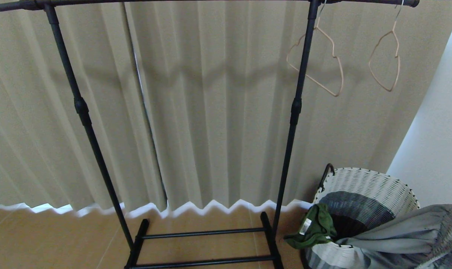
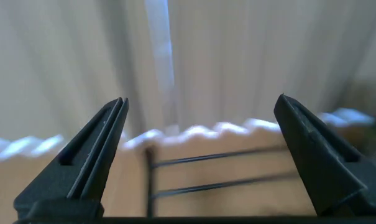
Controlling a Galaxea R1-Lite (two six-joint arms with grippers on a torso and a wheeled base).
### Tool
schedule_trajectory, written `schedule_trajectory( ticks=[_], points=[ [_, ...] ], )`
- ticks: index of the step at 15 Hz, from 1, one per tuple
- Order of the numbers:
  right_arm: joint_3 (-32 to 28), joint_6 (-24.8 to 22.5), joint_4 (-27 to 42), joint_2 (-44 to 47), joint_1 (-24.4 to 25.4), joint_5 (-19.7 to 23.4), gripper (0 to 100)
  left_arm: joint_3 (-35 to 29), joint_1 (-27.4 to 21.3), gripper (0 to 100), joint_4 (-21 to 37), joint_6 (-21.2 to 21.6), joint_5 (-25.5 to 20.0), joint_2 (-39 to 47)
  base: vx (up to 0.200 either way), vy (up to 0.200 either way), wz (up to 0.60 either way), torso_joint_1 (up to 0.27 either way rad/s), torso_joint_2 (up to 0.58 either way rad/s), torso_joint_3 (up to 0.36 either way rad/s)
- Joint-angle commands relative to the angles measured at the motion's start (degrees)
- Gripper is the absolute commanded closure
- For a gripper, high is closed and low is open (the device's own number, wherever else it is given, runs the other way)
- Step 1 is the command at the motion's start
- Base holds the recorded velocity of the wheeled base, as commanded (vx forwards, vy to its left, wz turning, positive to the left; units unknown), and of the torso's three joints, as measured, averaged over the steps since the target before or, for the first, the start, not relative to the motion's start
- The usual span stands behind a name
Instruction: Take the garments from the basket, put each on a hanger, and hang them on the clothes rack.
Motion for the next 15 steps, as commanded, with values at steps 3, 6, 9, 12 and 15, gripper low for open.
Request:
schedule_trajectory(
  ticks=[3,6,9,12,15],
  points=[
    [-7.9,1.4,7.9,0.5,2.3,0.0,100,-6.8,-0.9,0,-2.6,0.4,-12.6,3.9,0.0,0.0,0.0,0.0,0.0,0.0],
    [-13.7,4.0,15.6,1.3,4.8,0.0,100,-11.5,-1.2,0,-2.8,0.6,-14.8,10.3,0.0,0.0,0.0,0.0,0.0,0.0],
    [-29.4,22.2,33.6,9.1,22.2,0.1,100,-19.9,-5.2,0,-9.6,2.6,-15.9,35.2,0.0,0.0,0.0,0.0,0.0,0.0],
    [-34.7,32.6,33.6,14.1,32.2,0.1,100,-21.9,-12.2,0,-19.2,2.2,-15.6,49.2,0.0,0.0,0.0,0.0,0.0,0.0],
    [-39.8,34.6,32.7,17.4,35.0,0.2,100,-27.7,-15.4,0,-21.4,2.0,-15.5,60.9,0.0,0.0,0.0,0.0,0.0,0.0]
  ],
)
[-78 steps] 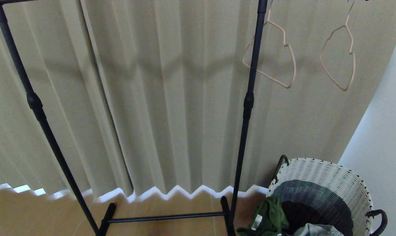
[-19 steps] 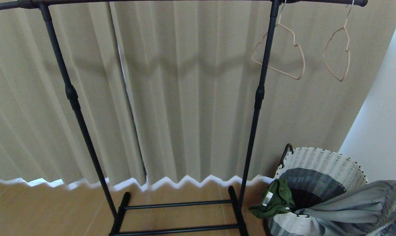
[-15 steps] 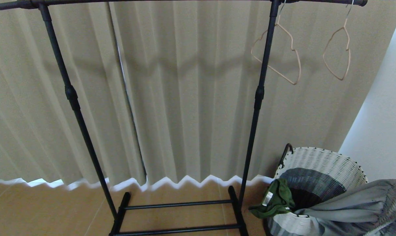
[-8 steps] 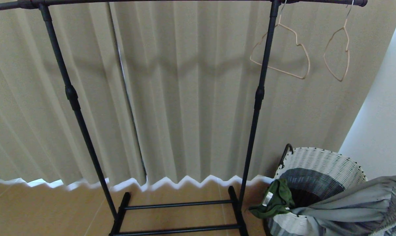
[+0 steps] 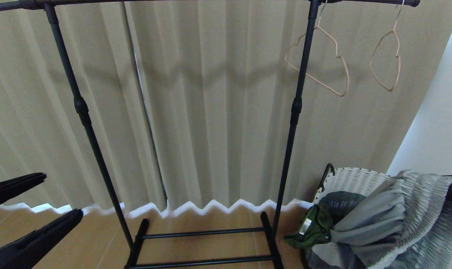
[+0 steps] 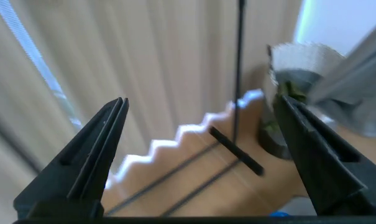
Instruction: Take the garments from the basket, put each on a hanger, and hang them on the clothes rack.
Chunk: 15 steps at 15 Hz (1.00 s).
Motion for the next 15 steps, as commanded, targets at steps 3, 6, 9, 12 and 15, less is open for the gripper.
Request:
schedule_trajectory(
  ticks=[3,6,9,12,15],
  points=[
    [-3.4,0.2,-4.8,5.6,1.8,0.0,100,-9.3,-11.4,0,-3.4,-1.6,1.5,23.2,0.0,0.0,0.0,0.0,0.0,0.0],
    [-3.3,0.2,-8.8,7.0,2.7,0.2,100,-12.2,-26.3,0,-7.9,-9.1,11.0,32.8,0.0,0.0,0.0,0.0,0.0,0.0],
    [-3.3,0.2,-11.7,7.0,5.1,0.2,100,-14.5,-36.5,0,-9.2,-12.9,15.8,41.3,0.0,0.0,0.0,0.0,0.0,0.0],
    [-3.6,0.2,-12.5,6.9,5.4,0.2,100,-15.8,-41.6,0,-14.5,-17.4,18.0,48.8,0.0,0.0,0.0,0.0,0.0,0.0],
    [-3.7,0.1,-14.8,6.6,5.7,0.2,100,-19.5,-45.7,0,-21.6,-19.2,22.6,59.1,0.0,0.0,0.0,0.0,0.0,0.0]
  ],
)
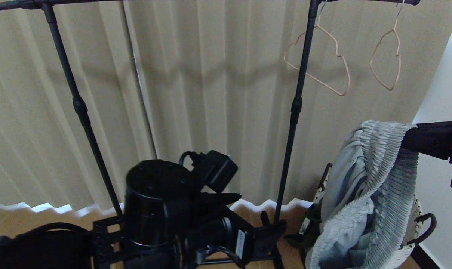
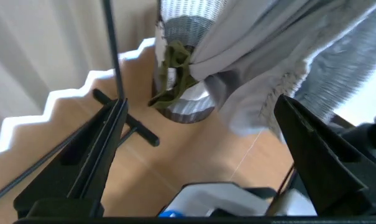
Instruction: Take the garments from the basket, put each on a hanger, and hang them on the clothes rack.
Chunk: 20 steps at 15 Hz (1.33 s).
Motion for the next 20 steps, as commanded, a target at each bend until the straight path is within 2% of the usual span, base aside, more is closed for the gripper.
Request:
schedule_trajectory(
  ticks=[1,4,9,14,17,20],
  points=[
    [0.0,0.0,-0.3,-0.3,0.1,0.0,100,-3.8,-3.2,0,-2.8,-0.7,2.4,10.3,0.0,0.0,0.0,0.0,0.0,0.0],
    [0.0,0.0,-0.3,-0.6,0.1,-0.1,100,-5.2,-4.4,0,-5.0,-1.9,3.5,12.4,0.0,0.0,0.0,0.0,0.0,0.0],
    [0.0,0.0,-0.3,-1.0,0.1,-0.1,100,-4.1,-5.6,0,-5.2,-1.8,3.2,8.3,0.0,0.0,0.0,0.0,0.0,0.0],
    [-0.3,0.0,-1.6,-1.6,1.2,1.3,100,-5.6,-6.4,0,-5.3,-1.8,3.3,11.6,0.0,0.0,0.0,0.0,0.0,0.0],
    [0.0,0.0,-1.6,-1.3,1.2,1.3,100,-1.7,-7.1,0,-5.2,-1.6,3.1,7.1,0.0,0.0,0.0,0.0,0.0,0.0],
    [0.0,0.0,-1.6,-1.2,1.2,1.3,100,5.2,-8.4,0,-5.3,-1.5,2.9,0.3,0.0,0.0,0.0,0.0,0.0,0.0]
  ],
)
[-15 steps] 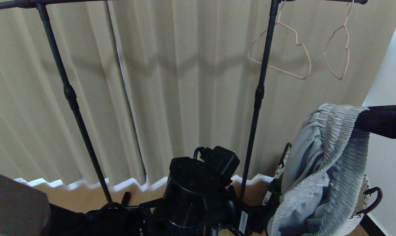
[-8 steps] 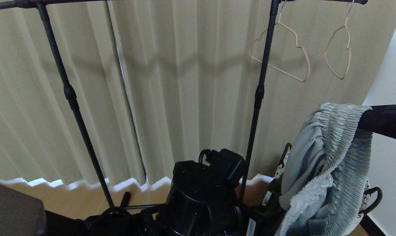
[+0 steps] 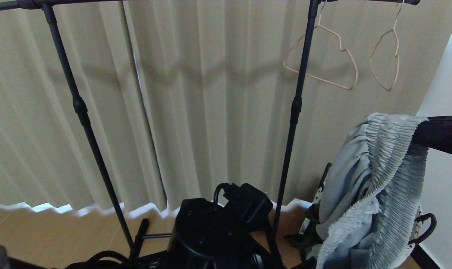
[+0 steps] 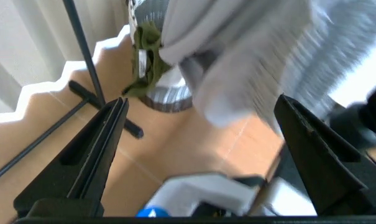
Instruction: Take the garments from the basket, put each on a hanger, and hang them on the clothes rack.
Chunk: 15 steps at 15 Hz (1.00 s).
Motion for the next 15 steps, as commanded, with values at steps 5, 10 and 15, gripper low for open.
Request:
schedule_trajectory(
  ticks=[5,10,15],
  points=[
    [-0.1,0.0,0.0,0.0,0.0,0.1,100,-0.3,-2.7,0,-1.5,-0.3,-0.3,-2.9,0.0,0.0,0.0,0.0,0.0,0.0],
    [-0.3,0.1,-0.1,-0.3,0.0,0.2,100,-6.4,-2.5,0,-3.0,-0.4,0.3,7.3,0.0,0.0,0.0,0.0,0.0,0.0],
    [-0.4,0.0,-0.1,-0.7,0.0,0.1,100,-5.7,-1.6,0,-2.5,-0.3,0.4,9.5,0.0,0.0,0.0,0.0,0.0,0.0]
  ],
)
